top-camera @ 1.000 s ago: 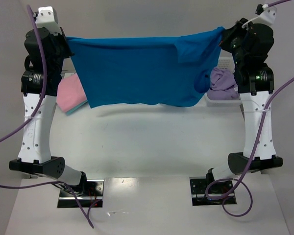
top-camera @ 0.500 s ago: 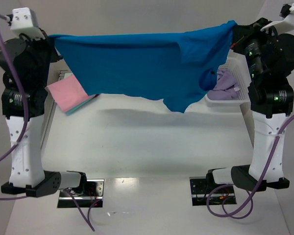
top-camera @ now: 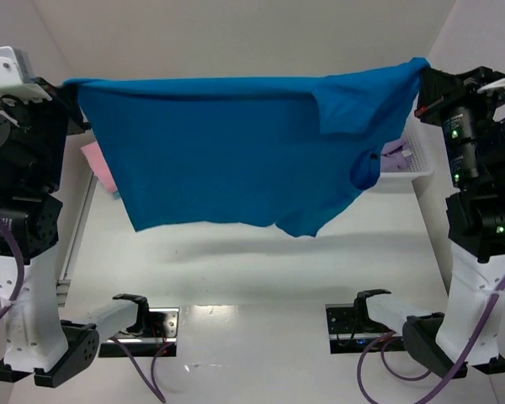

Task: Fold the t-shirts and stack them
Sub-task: Flatten out the tshirt

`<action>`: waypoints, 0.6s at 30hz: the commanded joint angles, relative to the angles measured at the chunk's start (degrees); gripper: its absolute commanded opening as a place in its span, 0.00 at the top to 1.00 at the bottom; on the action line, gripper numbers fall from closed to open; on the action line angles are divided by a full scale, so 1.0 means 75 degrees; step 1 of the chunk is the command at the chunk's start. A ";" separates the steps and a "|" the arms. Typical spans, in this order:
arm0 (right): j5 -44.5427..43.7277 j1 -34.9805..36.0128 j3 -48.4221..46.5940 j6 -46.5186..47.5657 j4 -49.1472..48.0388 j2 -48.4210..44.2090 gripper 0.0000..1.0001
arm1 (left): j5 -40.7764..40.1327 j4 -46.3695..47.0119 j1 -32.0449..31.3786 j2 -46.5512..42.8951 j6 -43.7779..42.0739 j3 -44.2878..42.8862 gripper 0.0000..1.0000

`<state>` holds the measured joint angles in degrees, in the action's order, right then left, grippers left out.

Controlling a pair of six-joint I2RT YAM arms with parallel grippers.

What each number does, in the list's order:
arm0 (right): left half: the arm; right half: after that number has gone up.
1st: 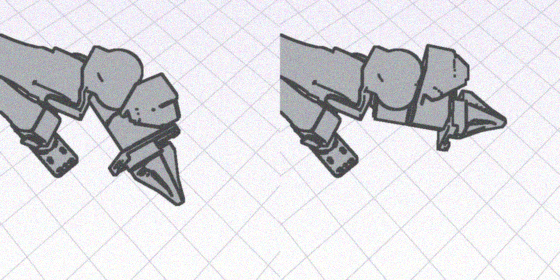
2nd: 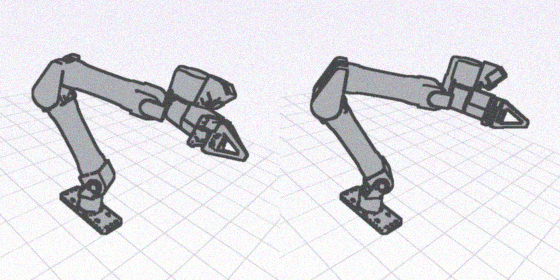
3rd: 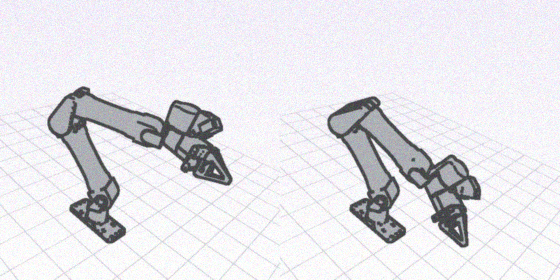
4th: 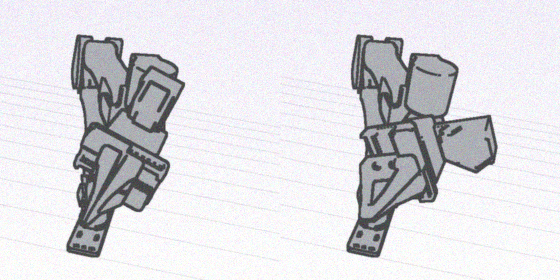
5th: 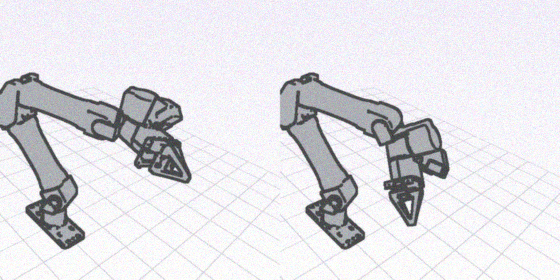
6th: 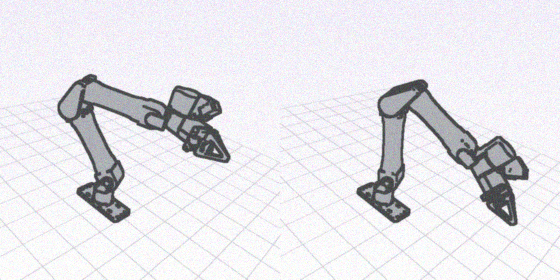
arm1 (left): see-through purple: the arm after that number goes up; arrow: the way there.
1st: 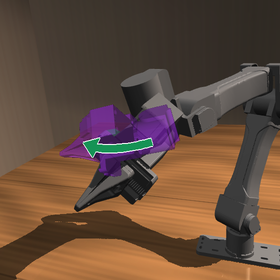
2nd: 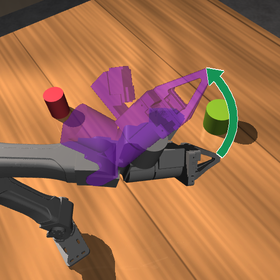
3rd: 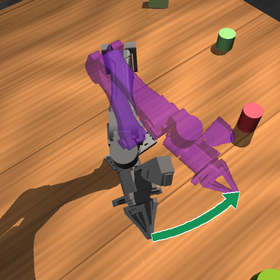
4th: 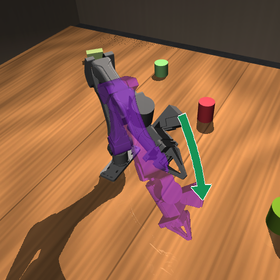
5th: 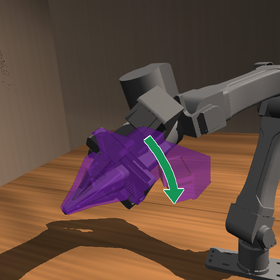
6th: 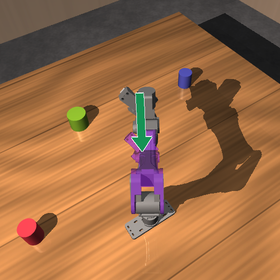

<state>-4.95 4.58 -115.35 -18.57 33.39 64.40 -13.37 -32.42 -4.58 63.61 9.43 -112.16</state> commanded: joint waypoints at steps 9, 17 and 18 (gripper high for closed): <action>-0.0700 -0.0071 0.0816 0.0308 -0.0387 0.0798 1.00 | -0.0023 0.0305 0.0083 0.0986 0.0114 0.0272 1.00; -0.0618 -0.0071 0.0309 0.0483 -0.0291 0.0285 1.00 | -0.0047 0.0386 0.0083 0.0484 0.0042 0.0481 1.00; -0.0548 -0.0071 0.0426 0.0483 -0.0291 0.0133 1.00 | -0.0046 0.0479 0.0083 0.0402 0.0043 0.0609 1.00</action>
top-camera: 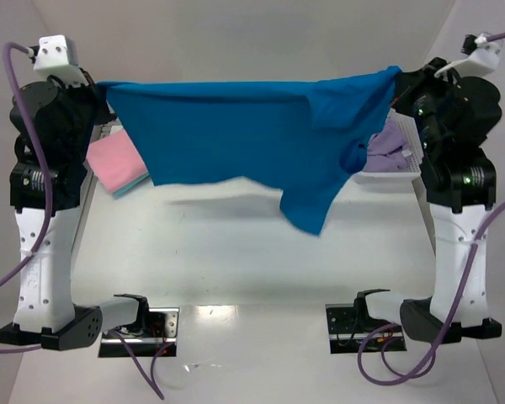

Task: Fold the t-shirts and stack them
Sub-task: Flatten out the tshirt

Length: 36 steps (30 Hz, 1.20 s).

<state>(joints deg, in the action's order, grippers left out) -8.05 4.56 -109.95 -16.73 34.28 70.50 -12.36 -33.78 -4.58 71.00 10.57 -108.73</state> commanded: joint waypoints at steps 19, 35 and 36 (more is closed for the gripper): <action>0.0582 -0.0069 0.0000 -0.0324 0.0609 -0.2077 1.00 | -0.0332 0.0062 0.0083 -0.2719 -0.0097 0.1009 1.00; 0.0910 -0.0069 0.6162 -0.0945 -0.1722 -0.1444 1.00 | 0.0676 0.1679 0.0083 -0.1863 0.0958 0.5730 1.00; 0.0991 -0.0069 0.6326 -0.1049 -0.1874 -0.1373 1.00 | 0.0675 0.1773 0.0083 -0.1757 0.0958 0.5824 1.00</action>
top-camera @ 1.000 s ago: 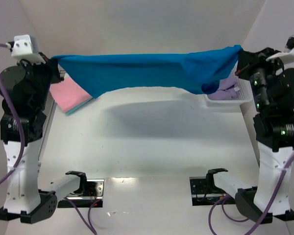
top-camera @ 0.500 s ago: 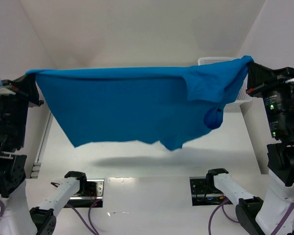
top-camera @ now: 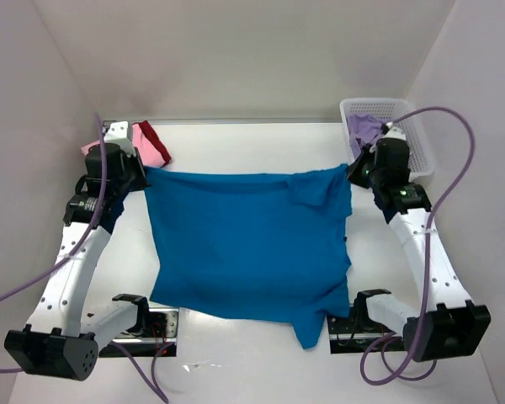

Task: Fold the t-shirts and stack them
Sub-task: Flatten out the tshirt

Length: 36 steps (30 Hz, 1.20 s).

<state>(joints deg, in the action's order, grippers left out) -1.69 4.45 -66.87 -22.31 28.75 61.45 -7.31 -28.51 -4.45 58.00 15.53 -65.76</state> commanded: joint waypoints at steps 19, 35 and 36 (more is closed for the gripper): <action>0.0390 0.0016 -0.0387 -0.0249 -0.3494 0.3792 1.00 | -0.0197 0.2243 0.0066 0.4159 0.0156 -0.1215 1.00; 0.0320 -0.0136 -0.4126 0.0126 -0.2873 0.7309 1.00 | -0.0408 0.2629 0.0757 0.6235 0.0156 -0.2822 1.00; 0.0424 -0.0136 -0.4266 0.0196 -0.2873 0.7519 1.00 | -0.0338 0.2630 0.0827 0.6479 0.0156 -0.2927 1.00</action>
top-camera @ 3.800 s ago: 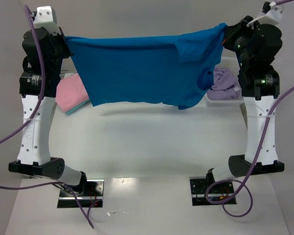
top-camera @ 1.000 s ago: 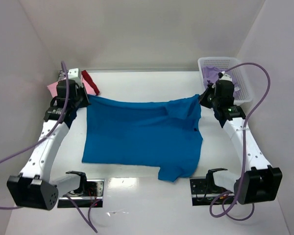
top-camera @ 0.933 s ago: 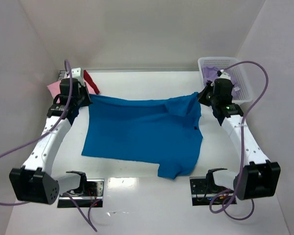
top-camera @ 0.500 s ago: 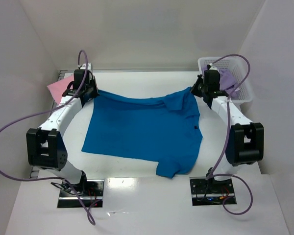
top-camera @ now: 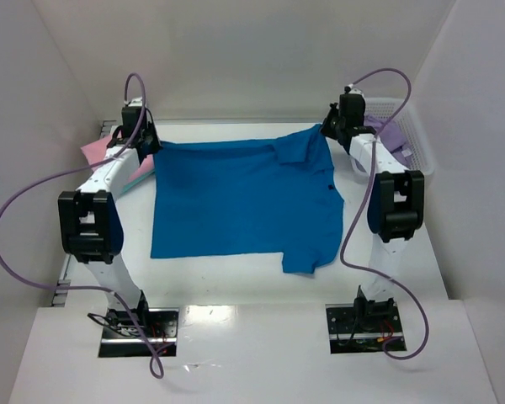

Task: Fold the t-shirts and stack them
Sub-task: Flatten out the tshirt

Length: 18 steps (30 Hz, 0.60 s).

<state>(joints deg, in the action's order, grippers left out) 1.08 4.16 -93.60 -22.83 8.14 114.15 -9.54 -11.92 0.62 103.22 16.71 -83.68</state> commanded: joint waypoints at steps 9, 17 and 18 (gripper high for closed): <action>0.0337 -0.0098 -0.0867 0.0489 -0.0336 0.1163 1.00 | 0.0124 0.0629 0.0222 0.1273 -0.0001 -0.1112 1.00; 0.0243 -0.0098 -0.1792 0.0560 -0.0171 0.1890 1.00 | 0.0194 0.0629 0.0455 0.1706 -0.0001 -0.1569 1.00; 0.0242 -0.0098 -0.1898 0.0641 -0.0171 0.1890 1.00 | 0.0194 0.0629 0.0456 0.1706 -0.0001 -0.1569 1.00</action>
<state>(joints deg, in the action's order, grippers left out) 3.70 4.05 -102.48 -19.79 8.47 127.17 -8.23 -10.24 2.50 115.37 16.71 -92.60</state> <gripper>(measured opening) 0.004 0.008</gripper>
